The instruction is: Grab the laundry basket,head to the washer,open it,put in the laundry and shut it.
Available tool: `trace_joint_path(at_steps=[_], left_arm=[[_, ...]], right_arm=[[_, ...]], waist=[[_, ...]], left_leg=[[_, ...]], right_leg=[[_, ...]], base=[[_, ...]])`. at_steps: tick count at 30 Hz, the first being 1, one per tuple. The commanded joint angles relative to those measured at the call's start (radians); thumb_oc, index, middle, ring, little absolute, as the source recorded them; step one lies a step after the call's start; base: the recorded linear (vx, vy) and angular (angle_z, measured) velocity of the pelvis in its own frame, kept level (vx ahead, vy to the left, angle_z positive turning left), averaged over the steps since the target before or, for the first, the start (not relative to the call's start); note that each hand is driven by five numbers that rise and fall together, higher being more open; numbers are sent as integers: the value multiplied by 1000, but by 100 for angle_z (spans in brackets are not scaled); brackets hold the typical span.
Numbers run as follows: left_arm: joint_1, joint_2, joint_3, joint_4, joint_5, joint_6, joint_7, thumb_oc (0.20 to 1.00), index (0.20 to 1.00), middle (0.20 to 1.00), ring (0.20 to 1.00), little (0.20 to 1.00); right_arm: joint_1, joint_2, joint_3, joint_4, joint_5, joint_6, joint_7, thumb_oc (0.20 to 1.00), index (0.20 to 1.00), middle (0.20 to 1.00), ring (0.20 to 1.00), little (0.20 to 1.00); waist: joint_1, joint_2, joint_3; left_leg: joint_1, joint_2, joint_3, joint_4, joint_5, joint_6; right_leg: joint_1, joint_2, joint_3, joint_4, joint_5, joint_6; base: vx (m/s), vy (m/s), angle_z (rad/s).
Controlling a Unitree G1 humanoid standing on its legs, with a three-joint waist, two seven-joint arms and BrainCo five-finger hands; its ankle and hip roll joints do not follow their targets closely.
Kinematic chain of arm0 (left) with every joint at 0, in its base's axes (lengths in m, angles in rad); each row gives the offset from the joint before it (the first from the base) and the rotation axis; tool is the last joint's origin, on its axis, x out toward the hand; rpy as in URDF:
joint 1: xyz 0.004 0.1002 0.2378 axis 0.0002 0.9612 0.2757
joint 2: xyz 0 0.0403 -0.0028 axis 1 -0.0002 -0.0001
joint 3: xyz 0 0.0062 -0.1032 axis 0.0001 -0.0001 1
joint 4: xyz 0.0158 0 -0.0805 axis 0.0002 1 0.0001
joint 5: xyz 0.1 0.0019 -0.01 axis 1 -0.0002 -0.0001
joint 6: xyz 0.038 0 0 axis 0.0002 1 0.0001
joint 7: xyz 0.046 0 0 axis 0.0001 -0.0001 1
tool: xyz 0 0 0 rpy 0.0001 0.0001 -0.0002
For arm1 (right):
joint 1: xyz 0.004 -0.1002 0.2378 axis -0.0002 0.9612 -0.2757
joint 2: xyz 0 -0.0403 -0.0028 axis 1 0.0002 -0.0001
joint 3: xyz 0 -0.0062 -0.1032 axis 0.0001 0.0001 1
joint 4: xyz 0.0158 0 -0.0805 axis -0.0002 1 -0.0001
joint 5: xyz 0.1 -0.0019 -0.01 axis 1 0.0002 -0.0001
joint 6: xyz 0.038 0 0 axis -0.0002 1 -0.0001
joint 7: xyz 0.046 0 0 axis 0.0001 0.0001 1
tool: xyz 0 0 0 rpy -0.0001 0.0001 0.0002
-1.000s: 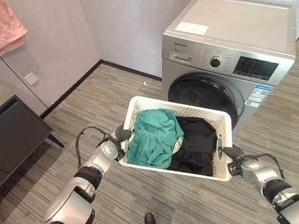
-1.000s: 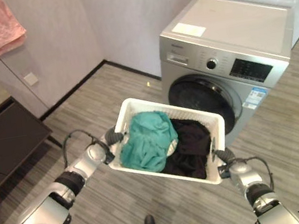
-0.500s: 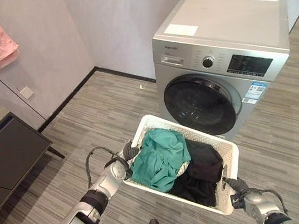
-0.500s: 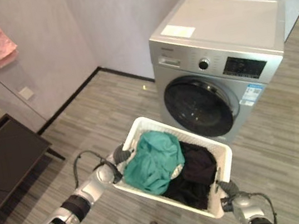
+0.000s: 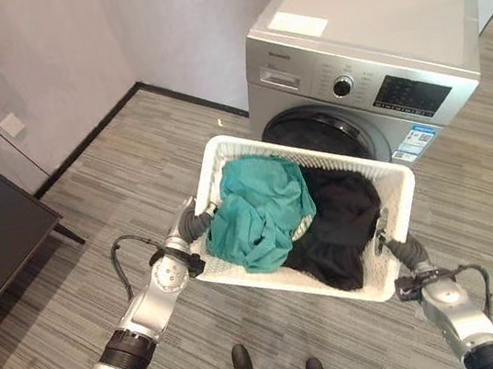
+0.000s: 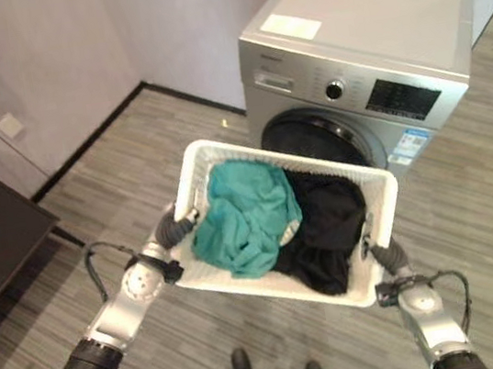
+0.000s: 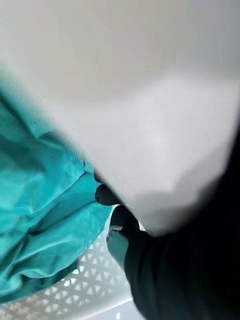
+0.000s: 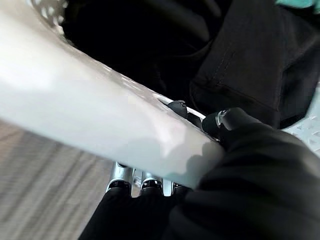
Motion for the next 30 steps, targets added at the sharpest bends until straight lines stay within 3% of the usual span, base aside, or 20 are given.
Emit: trace_joint_path(at_steps=[1,2,4,5,6,7,11,13,17,21,23,25,26,27,29,30], left_arm=[[-148,138,214,38,10,-56,71,200,200,200,200,200],[-211,146,163,32,22,-53,61,200,200,200,200,200],[-218,145,160,35,22,-54,62,200,200,200,200,200],[-307,160,86,45,19,-43,47,200,200,200,200,200],[-312,160,87,48,18,-44,47,200,200,200,200,200],[-319,176,87,36,9,-37,36,200,200,200,200,200],[-354,162,71,76,-13,-42,29,200,200,200,200,200],[-411,155,53,123,-1,-38,41,200,200,200,200,200],[-497,121,5,215,1,-42,75,200,200,200,200,200],[-523,122,-12,250,-14,-43,88,200,200,200,200,200],[-553,119,-24,281,-22,-38,106,200,200,200,200,200],[-574,109,-40,343,-37,-44,123,200,200,200,200,200],[-606,126,-43,383,-55,-36,145,200,200,200,200,200],[-608,127,-43,384,-56,-36,145,200,200,200,200,200],[-641,173,-32,404,-88,-24,174,200,200,200,200,200],[-642,176,-31,405,-88,-24,174,200,200,200,200,200]], right_arm=[[35,-212,-213,23,32,-33,34,200,200,200,200,200],[33,-257,-235,24,45,-27,46,200,200,200,200,200],[32,-257,-238,24,46,-28,47,200,200,200,200,200],[-44,-333,-212,45,67,-21,49,200,200,200,200,200],[-51,-335,-209,49,68,-23,49,200,200,200,200,200],[-91,-397,-208,57,63,-10,60,200,200,200,200,200],[-129,-477,-212,80,56,-5,57,200,200,200,200,200],[-125,-533,-248,74,54,-5,50,200,200,200,200,200],[-128,-553,-281,86,71,-15,28,200,200,200,200,200],[-132,-559,-285,67,78,-23,20,200,200,200,200,200],[-135,-558,-270,48,81,-29,16,200,200,200,200,200],[-140,-568,-262,44,111,-38,11,200,200,200,200,200],[-181,-586,-239,36,162,-64,-1,200,200,200,200,200],[-186,-586,-237,39,163,-65,-1,200,200,200,200,200],[-285,-606,-157,22,198,-71,-3,200,200,200,200,200],[-292,-605,-151,25,198,-72,-3,200,200,200,200,200]], waist=[[20,7,-60],[11,12,-56],[13,10,-58],[-3,20,-30],[-2,19,-27],[4,21,-15],[-23,32,-16],[-60,30,-19],[-95,23,-17],[-103,15,-23],[-111,4,-56],[-127,10,-80],[-112,8,-90],[-115,5,-89],[-70,-34,-63],[-75,-37,-63]], left_leg=[[-39,94,-106,238,-231,-54],[-29,61,-132,247,-255,-25],[-36,58,-131,243,-246,-24],[-6,36,-124,233,-254,5],[-6,35,-122,231,-253,5],[50,29,-79,214,-267,8],[123,12,-66,145,-254,-2],[165,2,-55,113,-268,-13],[228,7,-69,107,-303,-29],[257,9,-64,114,-317,-36],[299,27,-57,123,-326,-49],[311,70,-70,166,-286,-78],[242,148,-63,389,-134,-127],[232,147,-68,397,-131,-129],[83,158,-168,745,-30,-106],[73,155,-170,751,-26,-104]], right_leg=[[-13,-159,-30,33,2,106],[-39,-172,-19,154,-22,100],[-52,-174,-16,162,-21,100],[-142,-165,-47,348,27,81],[-151,-166,-43,362,22,80],[-188,-169,-158,419,3,64],[-231,-112,-202,359,-16,66],[-266,-108,-211,245,20,82],[-294,-98,-159,104,92,117],[-284,-93,-179,115,99,117],[-260,-71,-187,155,94,104],[-233,-19,-151,172,71,74],[-156,28,-175,133,50,34],[-158,27,-177,127,58,30],[-90,74,-125,109,27,-45],[-94,71,-126,108,32,-46]], base=[[83,361,-27],[47,274,-10],[10,212,17],[7,236,12],[113,385,2],[87,142,-19],[175,112,-39],[291,9,-6],[256,-68,11],[196,-99,12],[361,-227,-32],[358,-304,-6],[211,-314,15],[239,-396,11],[121,-309,-38],[87,-218,-82]])
